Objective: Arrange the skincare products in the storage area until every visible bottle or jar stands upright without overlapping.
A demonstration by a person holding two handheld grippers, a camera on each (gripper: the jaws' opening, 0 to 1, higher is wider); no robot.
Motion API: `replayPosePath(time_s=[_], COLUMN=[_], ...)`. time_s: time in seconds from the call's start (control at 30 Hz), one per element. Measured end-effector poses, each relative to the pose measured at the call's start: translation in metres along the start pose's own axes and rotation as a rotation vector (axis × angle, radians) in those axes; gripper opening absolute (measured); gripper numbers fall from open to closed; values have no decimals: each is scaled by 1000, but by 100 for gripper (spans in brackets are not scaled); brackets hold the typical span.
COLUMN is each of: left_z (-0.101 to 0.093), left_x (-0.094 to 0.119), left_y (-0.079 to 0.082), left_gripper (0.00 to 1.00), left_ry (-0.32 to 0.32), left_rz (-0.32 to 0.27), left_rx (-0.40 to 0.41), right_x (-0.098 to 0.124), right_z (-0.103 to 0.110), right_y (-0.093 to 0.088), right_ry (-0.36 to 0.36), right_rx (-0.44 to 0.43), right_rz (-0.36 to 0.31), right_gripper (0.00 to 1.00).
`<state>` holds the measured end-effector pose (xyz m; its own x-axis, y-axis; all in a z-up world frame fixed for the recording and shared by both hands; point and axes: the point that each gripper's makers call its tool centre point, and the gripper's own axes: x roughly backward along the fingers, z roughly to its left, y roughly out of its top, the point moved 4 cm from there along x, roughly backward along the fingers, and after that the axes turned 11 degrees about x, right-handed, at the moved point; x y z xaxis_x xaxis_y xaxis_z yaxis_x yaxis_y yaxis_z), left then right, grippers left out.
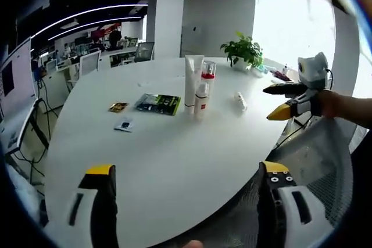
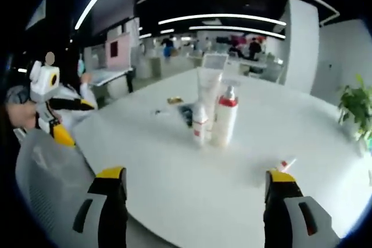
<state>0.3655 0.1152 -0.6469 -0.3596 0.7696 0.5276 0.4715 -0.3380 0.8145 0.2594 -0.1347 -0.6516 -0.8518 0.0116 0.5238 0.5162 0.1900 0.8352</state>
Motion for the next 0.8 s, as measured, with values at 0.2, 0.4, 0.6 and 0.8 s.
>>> replayPosePath(time_s=[0.2, 0.4, 0.6, 0.8], left_z=[1, 6, 10, 10], left_x=[0, 2, 1, -5], left_y=[1, 6, 10, 11], left_gripper=[97, 95, 94, 94], left_ry=[-4, 21, 44, 48], left_rz=[-5, -32, -48, -49], left_rx=[0, -4, 7, -11], right_x=[0, -3, -7, -12], right_z=[1, 6, 7, -7], right_y=[-3, -5, 1, -1], right_ry=[-9, 2, 30, 53], right_rx=[16, 45, 81, -17], right_rz=[22, 56, 58, 42], right_gripper=[99, 99, 99, 98])
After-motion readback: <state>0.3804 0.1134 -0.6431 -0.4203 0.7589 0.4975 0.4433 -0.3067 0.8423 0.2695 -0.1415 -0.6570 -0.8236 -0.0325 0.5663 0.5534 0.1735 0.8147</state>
